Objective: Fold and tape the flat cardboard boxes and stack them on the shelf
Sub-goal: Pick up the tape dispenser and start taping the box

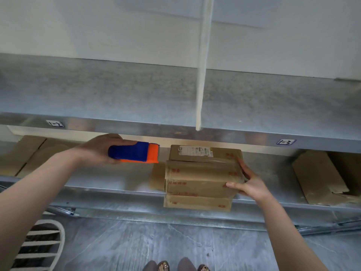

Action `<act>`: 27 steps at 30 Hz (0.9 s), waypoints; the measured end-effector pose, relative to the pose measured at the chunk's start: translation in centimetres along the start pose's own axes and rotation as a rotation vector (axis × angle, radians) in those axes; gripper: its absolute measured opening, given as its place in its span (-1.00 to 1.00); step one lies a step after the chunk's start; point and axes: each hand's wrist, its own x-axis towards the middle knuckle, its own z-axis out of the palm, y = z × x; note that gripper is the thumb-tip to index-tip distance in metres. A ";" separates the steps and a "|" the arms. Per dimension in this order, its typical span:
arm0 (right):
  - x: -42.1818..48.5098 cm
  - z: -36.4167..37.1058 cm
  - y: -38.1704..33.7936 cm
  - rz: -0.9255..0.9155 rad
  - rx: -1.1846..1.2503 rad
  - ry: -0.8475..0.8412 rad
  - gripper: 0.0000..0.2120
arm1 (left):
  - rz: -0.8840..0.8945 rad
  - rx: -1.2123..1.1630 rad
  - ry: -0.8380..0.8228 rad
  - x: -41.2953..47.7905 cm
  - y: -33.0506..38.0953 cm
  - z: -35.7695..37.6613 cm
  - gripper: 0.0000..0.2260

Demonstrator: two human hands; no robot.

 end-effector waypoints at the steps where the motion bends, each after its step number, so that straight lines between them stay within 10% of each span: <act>1: 0.0 0.1 0.0 0.000 0.001 0.002 0.00 | -0.016 -0.006 0.003 -0.3 -0.8 -0.3 -0.35; 27: 0.6 0.3 0.6 -0.018 0.014 0.002 0.04 | -0.137 -0.039 -0.192 5.0 -2.5 8.4 -0.29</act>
